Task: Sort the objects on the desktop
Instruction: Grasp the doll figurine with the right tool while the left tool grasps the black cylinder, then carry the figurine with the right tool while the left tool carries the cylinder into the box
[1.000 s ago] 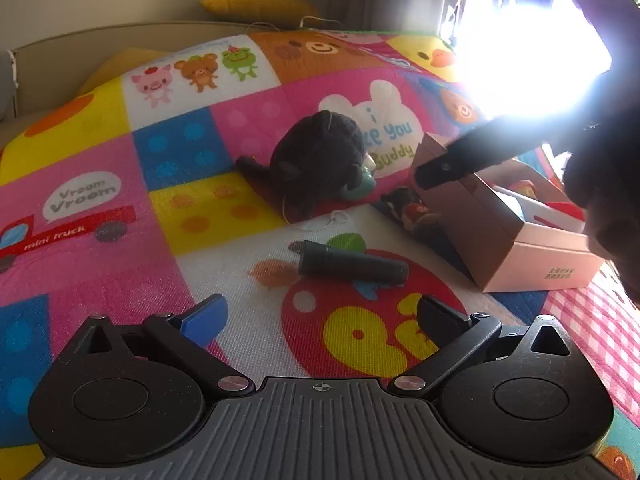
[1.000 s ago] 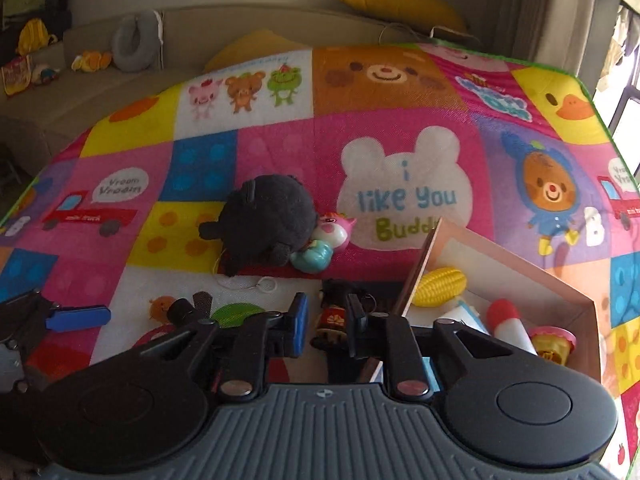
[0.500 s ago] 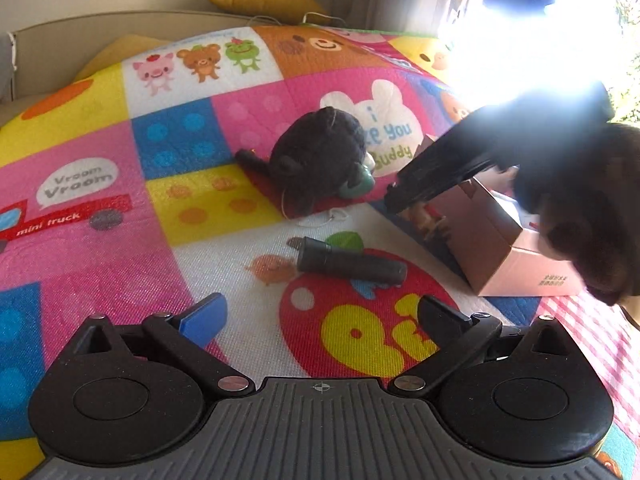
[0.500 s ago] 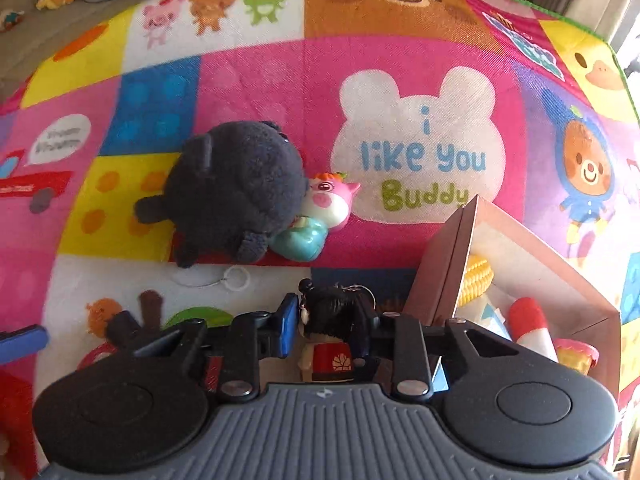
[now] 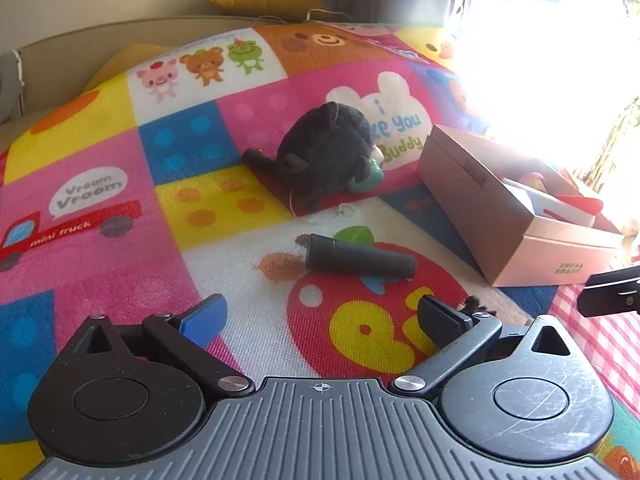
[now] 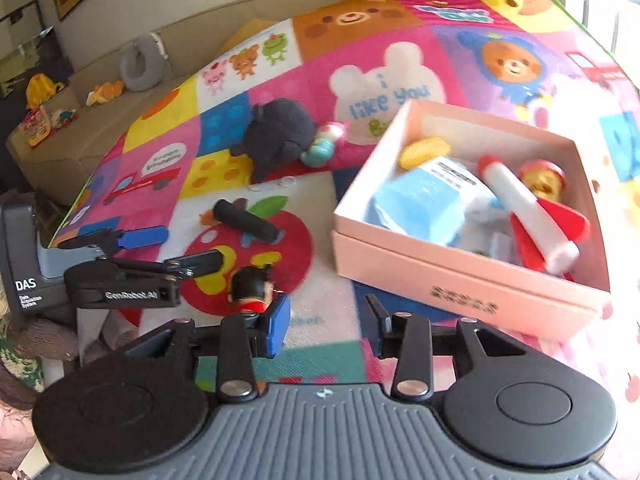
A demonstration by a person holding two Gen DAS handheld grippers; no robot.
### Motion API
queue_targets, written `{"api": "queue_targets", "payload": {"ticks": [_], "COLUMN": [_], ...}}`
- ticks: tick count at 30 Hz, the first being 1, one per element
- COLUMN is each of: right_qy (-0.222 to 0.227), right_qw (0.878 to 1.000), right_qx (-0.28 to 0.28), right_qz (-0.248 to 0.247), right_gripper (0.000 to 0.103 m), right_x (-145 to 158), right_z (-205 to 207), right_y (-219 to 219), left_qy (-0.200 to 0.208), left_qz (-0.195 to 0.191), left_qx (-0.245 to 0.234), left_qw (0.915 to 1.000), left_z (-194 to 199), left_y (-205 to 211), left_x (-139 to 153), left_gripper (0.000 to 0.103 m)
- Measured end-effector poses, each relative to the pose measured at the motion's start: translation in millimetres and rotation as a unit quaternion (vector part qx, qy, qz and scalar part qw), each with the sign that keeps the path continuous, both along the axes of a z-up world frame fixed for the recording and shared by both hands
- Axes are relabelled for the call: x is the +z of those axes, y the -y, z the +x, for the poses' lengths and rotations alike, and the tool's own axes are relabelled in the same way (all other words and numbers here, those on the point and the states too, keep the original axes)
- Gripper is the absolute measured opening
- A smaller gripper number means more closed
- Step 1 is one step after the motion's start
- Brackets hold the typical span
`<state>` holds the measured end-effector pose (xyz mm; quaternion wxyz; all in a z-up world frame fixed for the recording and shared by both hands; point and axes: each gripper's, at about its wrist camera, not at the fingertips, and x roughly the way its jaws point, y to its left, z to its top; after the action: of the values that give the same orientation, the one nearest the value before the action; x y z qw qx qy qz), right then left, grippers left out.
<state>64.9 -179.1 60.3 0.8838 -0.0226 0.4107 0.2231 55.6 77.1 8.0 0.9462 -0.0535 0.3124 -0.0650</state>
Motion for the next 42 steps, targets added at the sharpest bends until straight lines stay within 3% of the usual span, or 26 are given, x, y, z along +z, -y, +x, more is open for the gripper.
{"api": "queue_targets", "payload": {"ticks": [5, 8, 11, 15, 17, 18, 21, 26, 28, 30, 33, 36, 40, 42], "right_qy": [0.026, 0.048, 0.062, 0.086, 0.088, 0.089, 0.097, 0.139, 0.154, 0.167, 0.177, 0.172, 0.167, 0.162], "right_qw": [0.997, 0.994, 0.994, 0.993, 0.993, 0.993, 0.993, 0.99, 0.987, 0.983, 0.977, 0.976, 0.975, 0.975], "right_qx": [-0.076, -0.093, -0.086, -0.079, -0.075, -0.072, -0.055, -0.002, 0.021, 0.048, 0.067, 0.075, 0.09, 0.089], "right_qz": [0.018, 0.016, 0.019, 0.019, 0.027, 0.03, 0.03, -0.012, -0.03, -0.052, -0.096, -0.106, -0.114, -0.119], "right_gripper": [0.057, 0.064, 0.07, 0.081, 0.081, 0.081, 0.081, 0.081, 0.078, 0.06, 0.044, 0.043, 0.042, 0.029], "right_x": [-25.1, -37.0, -46.5, -53.6, -54.9, -54.9, -50.5, -37.8, -34.7, -34.0, -36.8, -36.5, -40.4, -43.5], "right_z": [-31.5, -47.4, -59.5, -70.1, -71.9, -72.5, -72.8, -68.9, -69.4, -68.8, -63.5, -55.7, -47.7, -42.3], "right_y": [41.9, 47.3, 45.6, 39.5, 37.6, 36.9, 29.1, -6.3, -24.4, -42.5, -67.1, -76.3, -89.8, -92.9], "left_qy": [0.028, 0.024, 0.01, -0.004, -0.007, -0.008, -0.015, -0.014, -0.015, -0.017, -0.017, -0.017, -0.02, -0.02], "left_qz": [0.021, 0.025, 0.029, 0.062, 0.069, 0.07, 0.065, 0.062, 0.054, 0.041, 0.018, -0.011, -0.022, -0.021], "left_qx": [-0.021, -0.005, -0.014, -0.033, -0.029, -0.024, -0.022, -0.013, -0.013, -0.008, 0.011, 0.026, 0.026, 0.025], "left_qw": [0.9992, 0.9994, 0.9994, 0.9975, 0.9972, 0.9972, 0.9975, 0.9979, 0.9984, 0.999, 0.9996, 0.9994, 0.9992, 0.9993], "left_z": [1.9, 14.7, 29.9, 43.0, 46.3, 47.4, 51.1, 46.2, 38.7, 28.0, 7.5, -9.4, -20.8, -24.4], "left_y": [12.3, 17.3, 26.0, 40.6, 42.4, 42.2, 39.4, 34.3, 30.0, 23.2, 7.1, -10.5, -17.8, -17.6], "left_x": [6.2, 9.4, 10.8, 4.9, 1.7, 0.8, -0.8, 0.0, 0.8, 2.2, 6.9, 11.0, 9.9, 8.8], "left_gripper": [0.103, 0.103, 0.103, 0.103, 0.103, 0.101, 0.08, 0.08, 0.08, 0.08, 0.08, 0.08, 0.08, 0.08]}}
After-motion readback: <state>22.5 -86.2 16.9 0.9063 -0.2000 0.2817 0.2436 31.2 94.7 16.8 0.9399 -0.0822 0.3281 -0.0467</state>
